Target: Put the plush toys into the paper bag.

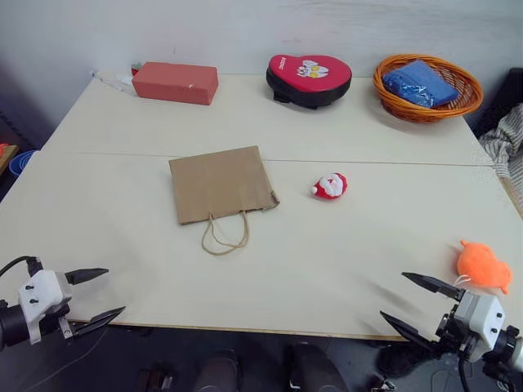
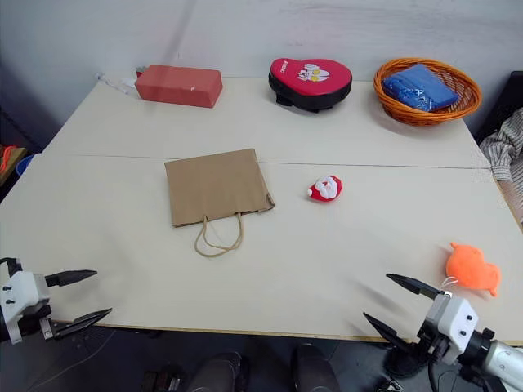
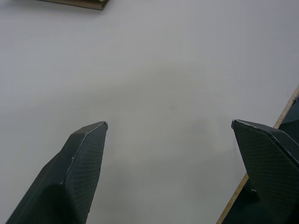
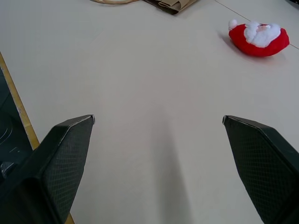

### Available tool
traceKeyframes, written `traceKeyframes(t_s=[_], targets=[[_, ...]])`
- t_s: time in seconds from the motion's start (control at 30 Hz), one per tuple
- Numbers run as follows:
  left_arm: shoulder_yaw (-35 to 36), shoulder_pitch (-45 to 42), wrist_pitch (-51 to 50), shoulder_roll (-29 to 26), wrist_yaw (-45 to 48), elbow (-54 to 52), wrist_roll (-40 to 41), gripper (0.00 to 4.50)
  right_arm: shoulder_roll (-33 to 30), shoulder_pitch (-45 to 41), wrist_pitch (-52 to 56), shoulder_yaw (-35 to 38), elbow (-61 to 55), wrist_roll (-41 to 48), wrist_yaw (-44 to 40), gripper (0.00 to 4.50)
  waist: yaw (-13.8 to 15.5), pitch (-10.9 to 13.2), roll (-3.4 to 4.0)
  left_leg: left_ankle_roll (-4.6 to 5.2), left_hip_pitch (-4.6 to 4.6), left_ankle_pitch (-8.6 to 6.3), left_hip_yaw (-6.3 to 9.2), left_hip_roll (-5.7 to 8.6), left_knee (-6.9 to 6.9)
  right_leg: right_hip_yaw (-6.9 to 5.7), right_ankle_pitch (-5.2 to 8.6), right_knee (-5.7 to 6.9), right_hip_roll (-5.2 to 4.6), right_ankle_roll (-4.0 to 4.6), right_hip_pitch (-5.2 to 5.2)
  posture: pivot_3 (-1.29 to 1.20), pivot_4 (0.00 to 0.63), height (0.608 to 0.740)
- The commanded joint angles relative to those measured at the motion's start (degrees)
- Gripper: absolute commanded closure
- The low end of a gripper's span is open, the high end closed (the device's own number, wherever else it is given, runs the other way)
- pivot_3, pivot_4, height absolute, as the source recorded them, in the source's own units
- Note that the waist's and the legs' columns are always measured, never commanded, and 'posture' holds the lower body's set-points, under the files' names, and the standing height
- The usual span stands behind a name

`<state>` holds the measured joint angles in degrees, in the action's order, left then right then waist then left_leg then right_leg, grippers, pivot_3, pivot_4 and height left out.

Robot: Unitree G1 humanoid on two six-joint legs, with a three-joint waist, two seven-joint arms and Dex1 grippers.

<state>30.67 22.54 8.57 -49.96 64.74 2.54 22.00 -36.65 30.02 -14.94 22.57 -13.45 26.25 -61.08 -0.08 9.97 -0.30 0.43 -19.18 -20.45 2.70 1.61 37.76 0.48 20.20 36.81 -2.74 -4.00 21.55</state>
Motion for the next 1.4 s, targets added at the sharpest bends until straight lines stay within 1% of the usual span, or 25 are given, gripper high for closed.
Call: traceKeyframes(t_s=[0.03, 0.1, 0.23, 0.27, 0.3, 0.37, 0.43, 0.5, 0.57, 0.67, 0.8, 0.9, 0.93, 1.03, 1.13, 1.2, 1.27, 1.3, 1.4], targets=[[0.7, -0.3, 1.3, -0.3, 0.4, -0.5, -0.3, 0.04, 0.4, 1.7, -0.4, 0.5, -2.9, 0.4, 0.2, 0.00, 0.0, 0.0, 0.01, 0.00, 0.00, 0.00, 0.00, 0.00, 0.00, 0.00, 0.00, 0.00, 0.00, 0.00, 0.00, 0.00, 0.150, 0.740], [-0.1, -1.2, -1.9, -0.6, 1.3, -2.1, 1.8, 0.04, 0.8, 2.2, 0.1, 0.2, -4.7, 1.0, 0.9, 0.00, 0.0, 0.0, 0.02, 0.00, 0.00, 0.00, 0.01, 0.00, -0.01, 0.00, 0.00, 0.00, 0.00, 0.00, 0.00, 0.00, 0.150, 0.740], [-3.7, -6.3, -11.2, -3.0, 2.1, -7.5, 5.3, 0.04, 3.6, 0.5, 2.8, -1.1, -10.5, 2.1, 6.3, 0.00, 0.1, 0.0, 0.01, -0.01, 0.01, 0.00, 0.01, 0.00, 0.00, 0.00, 0.00, 0.03, 0.00, 0.00, -0.01, 0.00, 0.150, 0.740], [-5.0, -8.5, -13.7, -3.6, 2.3, -8.7, 6.4, 0.04, 4.3, -0.1, 2.9, -1.7, -12.0, 3.0, 6.8, 0.00, 0.0, 0.0, 0.00, -0.02, 0.00, 0.01, 0.01, 0.00, 0.00, 0.00, 0.00, 0.04, -0.01, 0.00, -0.01, 0.00, 0.150, 0.740], [-6.3, -10.9, -15.2, -4.0, 2.2, -9.6, 6.9, 0.04, 4.4, -0.3, 3.8, -3.0, -14.1, 6.3, 5.2, 0.00, 0.1, 0.0, 0.02, -0.02, 0.01, 0.01, 0.02, 0.00, 0.00, -0.01, 0.00, 0.05, 0.00, 0.00, -0.01, 0.00, 0.150, 0.740], [-10.2, -16.0, -14.6, -4.5, 2.1, -10.6, 4.5, 0.04, 5.1, -1.0, 5.9, -3.8, -17.0, 8.1, 7.2, 0.00, 0.1, 0.0, 0.09, -0.06, 0.00, 0.03, 0.04, 0.00, 0.00, -0.03, 0.00, 0.05, 0.00, 0.00, 0.00, 0.00, 0.150, 0.740], [-15.7, -21.5, -13.1, -4.9, 3.3, -10.8, 0.9, 0.04, 5.5, -1.9, 7.1, -4.4, -18.3, 8.4, 8.8, 0.00, 0.0, 0.0, 0.10, -0.19, -0.02, 0.09, 0.06, 0.01, 0.00, -0.06, 0.00, 0.04, 0.01, 0.00, 0.02, 0.00, 0.150, 0.740], [-22.7, -30.0, -12.4, -2.6, 3.4, -9.5, -2.2, 0.04, 6.4, -3.2, 6.9, -5.8, -18.6, 8.0, 9.1, 0.00, 0.1, 0.1, 0.10, -0.34, -0.02, 0.16, 0.04, 0.02, 0.00, -0.04, 0.00, 0.03, 0.02, -0.01, 0.02, 0.00, 0.150, 0.740], [-28.0, -37.5, -11.1, 0.7, 2.6, -6.2, -5.5, 0.04, 7.4, -4.3, 6.0, -7.4, -18.3, 6.7, 9.2, 0.00, 0.3, 0.0, 0.10, -0.36, -0.04, 0.17, 0.04, 0.04, 0.03, -0.04, -0.01, 0.04, 0.03, -0.03, 0.03, 0.00, 0.150, 0.740], [-33.7, -44.9, -6.7, 4.2, 2.3, 0.2, -11.2, 0.04, 8.8, -5.2, 4.8, -9.1, -17.3, 5.2, 9.6, 0.00, 0.0, 0.0, 0.09, -0.38, -0.09, 0.17, 0.04, 0.05, 0.16, -0.04, -0.02, 0.10, 0.11, -0.06, 0.06, 0.00, 0.150, 0.740], [-38.9, -52.3, -1.5, 8.2, 2.5, 8.5, -16.0, 0.04, 10.4, -5.6, 2.7, -10.2, -15.8, 3.1, 10.1, 0.00, -0.2, 0.1, 0.08, -0.42, -0.13, 0.19, -0.04, -0.02, 0.19, 0.01, -0.02, 0.16, 0.23, -0.06, 0.18, 0.00, 0.150, 0.740], [-39.8, -56.1, 1.0, 10.4, 2.6, 13.1, -16.9, 0.65, 11.2, -5.6, 1.6, -10.5, -15.5, 1.7, 11.0, 0.00, 0.0, 0.1, 0.07, -0.42, -0.16, 0.19, -0.04, -0.02, 0.29, 0.01, -0.02, 0.21, 0.23, -0.07, 0.19, 0.00, 0.150, 0.740], [-40.0, -56.9, 2.0, 10.7, 3.1, 14.2, -17.0, 0.94, 11.5, -5.5, 1.3, -10.5, -15.5, 1.3, 11.3, 0.00, 0.0, 0.1, 0.07, -0.42, -0.17, 0.19, -0.03, -0.02, 0.30, 0.02, -0.02, 0.21, 0.22, -0.07, 0.19, 0.00, 0.150, 0.740], [-40.6, -58.8, 4.2, 12.0, 4.0, 17.2, -16.9, 1.95, 11.7, -5.2, 0.9, -11.1, -15.3, 0.2, 12.1, 0.00, 0.0, 0.1, 0.07, -0.44, -0.18, 0.20, -0.01, -0.02, 0.31, 0.01, -0.01, 0.22, 0.22, -0.07, 0.20, 0.00, 0.150, 0.740], [-40.5, -60.0, 2.9, 13.4, 5.0, 17.8, -15.8, 2.92, 11.8, -4.9, 1.2, -11.6, -15.2, -0.7, 12.8, 0.00, 0.1, 0.1, 0.07, -0.44, -0.19, 0.21, -0.01, -0.01, 0.33, 0.00, -0.01, 0.22, 0.21, -0.07, 0.19, 0.00, 0.150, 0.740], [-40.0, -60.8, 0.6, 15.0, 6.6, 16.7, -13.1, 3.60, 12.0, -4.8, 1.6, -11.9, -15.2, -0.9, 13.4, 0.00, 0.1, 0.1, 0.07, -0.45, -0.22, 0.21, 0.00, -0.01, 0.36, 0.00, -0.02, 0.22, 0.21, -0.07, 0.19, 0.00, 0.150, 0.740], [-39.0, -62.2, -3.8, 17.5, 8.8, 14.2, -8.2, 4.28, 12.0, -4.9, 2.4, -12.5, -15.6, -0.3, 13.8, 0.00, 0.2, 0.1, 0.06, -0.45, -0.24, 0.21, 0.02, -0.02, 0.38, -0.02, -0.02, 0.23, 0.21, -0.07, 0.19, 0.00, 0.150, 0.740], [-38.6, -63.1, -6.5, 18.7, 9.9, 12.7, -5.4, 4.48, 12.0, -5.1, 3.2, -12.8, -16.1, 0.3, 14.2, 0.00, 0.3, 0.1, 0.06, -0.45, -0.27, 0.21, 0.04, -0.01, 0.41, -0.04, -0.01, 0.23, 0.21, -0.07, 0.19, 0.00, 0.150, 0.740], [-38.1, -65.6, -12.6, 21.3, 10.6, 9.0, -0.9, 4.48, 11.0, -6.7, 6.6, -14.2, -18.5, 1.6, 15.4, 0.00, 0.3, 0.1, 0.05, -0.45, -0.37, 0.21, 0.09, -0.01, 0.52, -0.06, -0.03, 0.23, 0.19, -0.10, 0.19, 0.00, 0.150, 0.740]])
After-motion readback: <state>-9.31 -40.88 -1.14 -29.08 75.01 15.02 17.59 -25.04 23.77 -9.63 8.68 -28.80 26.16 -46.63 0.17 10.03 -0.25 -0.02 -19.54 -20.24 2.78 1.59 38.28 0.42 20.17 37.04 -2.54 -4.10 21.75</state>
